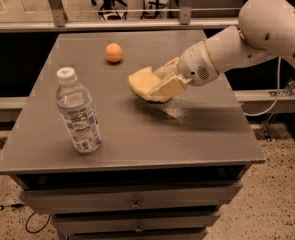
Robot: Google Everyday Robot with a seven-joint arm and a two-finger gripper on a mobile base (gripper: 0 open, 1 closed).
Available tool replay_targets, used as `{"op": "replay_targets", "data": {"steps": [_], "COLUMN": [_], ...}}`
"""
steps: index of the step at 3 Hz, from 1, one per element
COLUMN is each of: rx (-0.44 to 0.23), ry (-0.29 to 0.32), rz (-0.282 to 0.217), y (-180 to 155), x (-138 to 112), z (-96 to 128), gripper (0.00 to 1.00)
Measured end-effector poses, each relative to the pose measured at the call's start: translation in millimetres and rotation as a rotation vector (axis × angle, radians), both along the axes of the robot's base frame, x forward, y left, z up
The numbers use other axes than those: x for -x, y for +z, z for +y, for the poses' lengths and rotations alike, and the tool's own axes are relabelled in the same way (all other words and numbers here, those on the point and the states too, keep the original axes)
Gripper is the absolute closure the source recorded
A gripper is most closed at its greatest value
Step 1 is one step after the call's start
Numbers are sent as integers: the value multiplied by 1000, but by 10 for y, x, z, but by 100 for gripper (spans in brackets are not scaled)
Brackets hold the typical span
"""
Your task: Move sponge near blue plastic bottle
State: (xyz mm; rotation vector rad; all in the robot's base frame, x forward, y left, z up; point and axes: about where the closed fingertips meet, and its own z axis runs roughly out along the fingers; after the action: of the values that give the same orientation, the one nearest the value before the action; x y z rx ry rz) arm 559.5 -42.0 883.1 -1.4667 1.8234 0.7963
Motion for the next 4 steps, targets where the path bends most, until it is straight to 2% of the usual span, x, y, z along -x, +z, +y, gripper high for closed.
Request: {"op": "replay_targets", "data": {"steps": [1, 2, 3, 4], "rx": [-63, -71, -62, -49], "ry": [108, 161, 175, 190], "rz": [44, 73, 86, 108], "y": [-14, -101, -173, -242], "x": [289, 421, 458, 497], "z": [417, 596, 632, 678], "gripper": [100, 100, 100, 87]}}
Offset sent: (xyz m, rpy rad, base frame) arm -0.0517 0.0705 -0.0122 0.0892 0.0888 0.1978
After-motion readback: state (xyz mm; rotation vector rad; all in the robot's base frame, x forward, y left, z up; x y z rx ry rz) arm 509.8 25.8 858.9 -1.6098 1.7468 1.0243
